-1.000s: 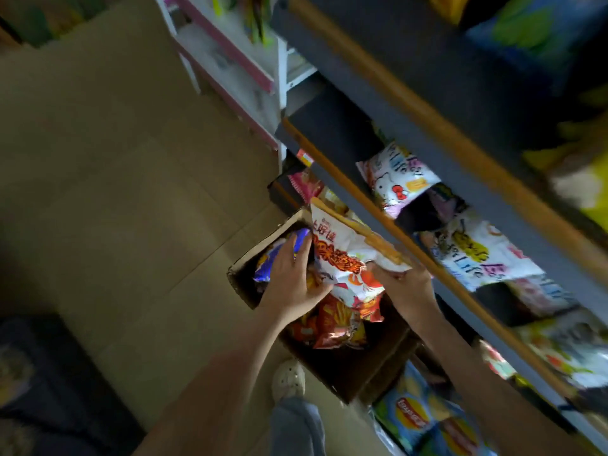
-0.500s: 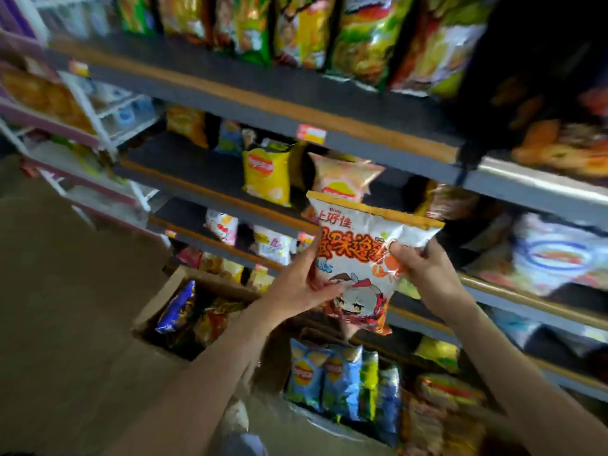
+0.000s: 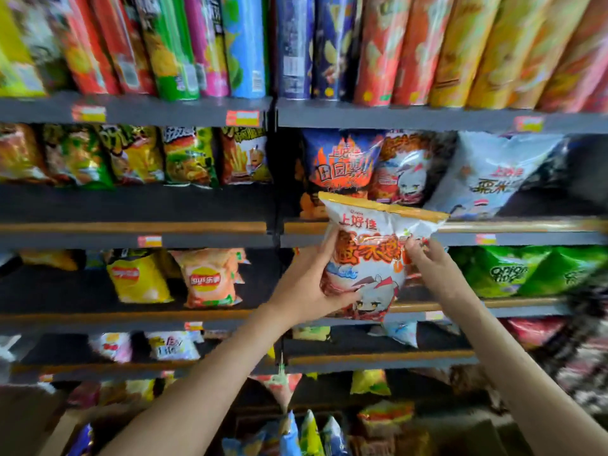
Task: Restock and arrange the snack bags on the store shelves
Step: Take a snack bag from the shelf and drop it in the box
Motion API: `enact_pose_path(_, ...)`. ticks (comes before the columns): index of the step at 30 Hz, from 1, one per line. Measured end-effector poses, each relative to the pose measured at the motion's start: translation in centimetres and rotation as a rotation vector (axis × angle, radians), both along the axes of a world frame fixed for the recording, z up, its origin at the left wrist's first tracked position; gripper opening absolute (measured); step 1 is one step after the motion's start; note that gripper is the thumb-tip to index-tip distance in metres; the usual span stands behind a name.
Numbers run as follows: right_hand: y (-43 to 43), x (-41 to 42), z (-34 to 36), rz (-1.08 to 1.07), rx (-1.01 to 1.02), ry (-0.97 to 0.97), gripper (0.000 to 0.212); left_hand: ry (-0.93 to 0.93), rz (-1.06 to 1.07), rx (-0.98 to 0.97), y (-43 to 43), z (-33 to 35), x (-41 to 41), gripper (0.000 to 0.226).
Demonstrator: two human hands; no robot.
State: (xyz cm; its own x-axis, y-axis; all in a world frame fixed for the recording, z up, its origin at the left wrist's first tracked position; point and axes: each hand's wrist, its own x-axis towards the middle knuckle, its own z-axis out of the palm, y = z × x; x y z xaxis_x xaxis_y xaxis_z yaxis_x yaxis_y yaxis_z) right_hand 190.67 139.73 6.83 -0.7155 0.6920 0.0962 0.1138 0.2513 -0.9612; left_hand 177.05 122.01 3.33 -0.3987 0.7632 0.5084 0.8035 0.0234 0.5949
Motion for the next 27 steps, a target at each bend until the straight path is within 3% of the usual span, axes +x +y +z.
enact_pose_path(3, 1.0, 0.9, 0.4, -0.037, -0.135, 0.23, 0.056, 0.228, 0.019, 0.037, 3.2, 1.6, -0.4, 0.113)
enact_pose_path(6, 1.1, 1.3, 0.5, -0.001, -0.042, 0.297, 0.094, 0.427, -0.006, 0.152, 6.2, 3.0, -0.6, 0.107)
enact_pose_path(10, 0.7, 0.5, 1.3, -0.087, 0.071, 0.348, 0.082, 0.556, -0.126, 0.239, 9.7, 3.7, -1.0, 0.1)
enact_pose_path(13, 2.9, 0.4, 1.0, -0.217, 0.172, 0.405, 0.09, 0.6, -0.18, 0.181, 11.2, 3.9, -1.6, 0.093)
enact_pose_path(17, 5.0, 1.1, 1.6, -0.229, 0.247, 0.468, 0.092, 0.703, -0.196, 0.092, 11.9, 4.2, -2.7, 0.077)
enact_pose_path(22, 7.6, 0.3, 2.7, -0.22, 0.297, 0.497, 0.102, 0.781, -0.016, 0.116, 12.0, 4.5, -4.3, 0.07)
enact_pose_path(27, 9.3, -2.4, 3.3, -0.28, 0.242, 0.484, 0.119, 0.829, 0.376, -0.018, 11.8, 3.2, -7.4, 0.088)
